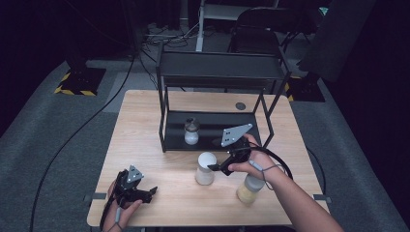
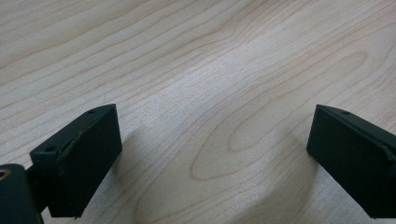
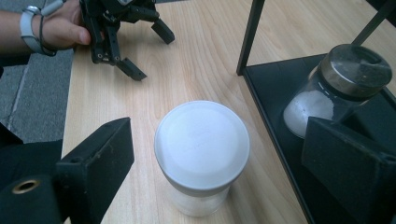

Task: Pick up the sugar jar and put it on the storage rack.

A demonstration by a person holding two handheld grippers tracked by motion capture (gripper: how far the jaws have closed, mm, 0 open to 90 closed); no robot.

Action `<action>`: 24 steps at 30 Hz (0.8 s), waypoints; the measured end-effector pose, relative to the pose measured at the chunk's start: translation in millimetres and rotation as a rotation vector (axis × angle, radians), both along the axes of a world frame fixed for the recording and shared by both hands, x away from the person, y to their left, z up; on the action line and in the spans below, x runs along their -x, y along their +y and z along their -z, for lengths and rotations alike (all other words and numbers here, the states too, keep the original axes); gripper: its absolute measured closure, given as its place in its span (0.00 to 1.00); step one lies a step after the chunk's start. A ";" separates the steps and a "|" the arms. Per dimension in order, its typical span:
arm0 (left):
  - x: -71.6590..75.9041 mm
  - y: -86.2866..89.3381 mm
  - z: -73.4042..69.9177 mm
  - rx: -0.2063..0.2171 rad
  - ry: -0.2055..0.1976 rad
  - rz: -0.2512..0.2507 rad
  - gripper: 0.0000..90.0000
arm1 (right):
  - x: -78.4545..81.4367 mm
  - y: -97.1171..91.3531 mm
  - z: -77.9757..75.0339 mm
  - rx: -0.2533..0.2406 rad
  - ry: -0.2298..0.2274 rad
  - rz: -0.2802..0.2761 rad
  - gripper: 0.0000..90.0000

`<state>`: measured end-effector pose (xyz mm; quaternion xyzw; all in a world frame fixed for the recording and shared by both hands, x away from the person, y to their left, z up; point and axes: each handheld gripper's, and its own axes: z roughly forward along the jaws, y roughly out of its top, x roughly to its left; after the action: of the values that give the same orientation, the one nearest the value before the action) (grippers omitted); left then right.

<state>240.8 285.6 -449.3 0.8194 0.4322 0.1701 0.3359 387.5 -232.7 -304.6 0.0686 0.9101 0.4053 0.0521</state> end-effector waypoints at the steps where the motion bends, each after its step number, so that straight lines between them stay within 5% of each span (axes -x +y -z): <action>1: 0.0 0.0 0.0 0.000 0.000 0.000 0.04 | -0.6 1.8 0.2 0.006 0.001 -0.002 0.10; 24: 0.0 0.0 0.0 0.000 0.000 0.000 0.04 | -11.7 30.5 10.5 0.101 0.042 -0.041 0.13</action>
<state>240.8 285.6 -449.3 0.8194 0.4323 0.1701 0.3359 399.2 -202.2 -315.0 0.0557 0.9314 0.3585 0.0280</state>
